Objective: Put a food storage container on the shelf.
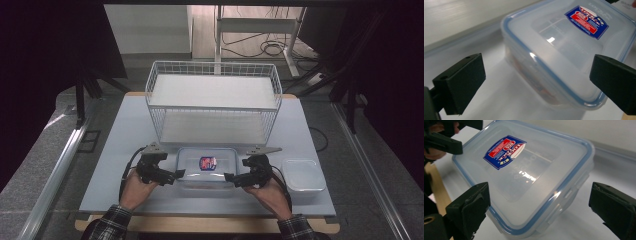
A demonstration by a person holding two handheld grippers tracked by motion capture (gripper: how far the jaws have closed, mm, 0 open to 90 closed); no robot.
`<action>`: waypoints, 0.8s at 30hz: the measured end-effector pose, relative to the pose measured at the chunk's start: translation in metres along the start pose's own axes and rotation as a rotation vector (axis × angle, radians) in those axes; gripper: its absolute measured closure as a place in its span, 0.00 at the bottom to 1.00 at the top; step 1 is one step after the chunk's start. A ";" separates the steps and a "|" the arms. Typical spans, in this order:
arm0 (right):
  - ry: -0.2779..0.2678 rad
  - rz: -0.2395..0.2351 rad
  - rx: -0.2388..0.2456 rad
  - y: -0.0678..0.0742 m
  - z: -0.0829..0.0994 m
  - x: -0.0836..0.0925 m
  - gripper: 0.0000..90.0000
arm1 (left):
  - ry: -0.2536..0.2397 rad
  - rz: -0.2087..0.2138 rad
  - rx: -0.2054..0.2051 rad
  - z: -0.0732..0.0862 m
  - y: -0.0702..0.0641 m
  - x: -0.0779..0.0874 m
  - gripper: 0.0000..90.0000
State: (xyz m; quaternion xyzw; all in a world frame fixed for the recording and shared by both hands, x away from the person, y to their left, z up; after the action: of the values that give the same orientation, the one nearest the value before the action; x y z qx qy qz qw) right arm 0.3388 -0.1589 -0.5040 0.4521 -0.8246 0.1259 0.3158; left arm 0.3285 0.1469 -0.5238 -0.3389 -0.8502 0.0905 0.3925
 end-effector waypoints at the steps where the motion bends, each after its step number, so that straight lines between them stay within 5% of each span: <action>1: 0.006 -0.033 -0.024 -0.001 0.000 -0.003 0.04 | 0.016 0.028 0.012 -0.001 -0.001 -0.004 0.00; 8: 0.036 -0.103 -0.074 -0.009 0.002 -0.013 0.05 | 0.064 0.137 0.050 -0.005 0.002 -0.018 0.00; 9: 0.043 -0.129 -0.099 -0.012 0.003 -0.018 0.04 | 0.087 0.186 0.074 -0.005 0.004 -0.023 0.00; 15: 0.049 -0.188 -0.166 -0.019 0.002 -0.028 0.01 | 0.127 0.275 0.163 -0.002 0.013 -0.029 0.00; 21: 0.072 -0.241 -0.228 -0.024 0.005 -0.029 0.05 | 0.181 0.311 0.227 0.002 0.016 -0.029 0.00; 24: 0.083 -0.249 -0.248 -0.024 0.005 -0.023 0.12 | 0.203 0.284 0.227 0.002 0.011 -0.026 0.00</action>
State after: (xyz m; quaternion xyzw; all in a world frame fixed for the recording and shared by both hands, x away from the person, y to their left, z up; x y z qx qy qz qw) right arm 0.3656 -0.1598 -0.5247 0.5026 -0.7579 0.0017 0.4159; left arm 0.3442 0.1386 -0.5456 -0.4165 -0.7344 0.2055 0.4949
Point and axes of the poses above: each handheld gripper's, and its own axes: x roughly backward along the jaws, z roughly out of its underside, y roughly to its left, the point moved 3 cm from there along -x, roughly forward along the jaws, and after that the axes turned 14 degrees about x, right-handed, at the moved point
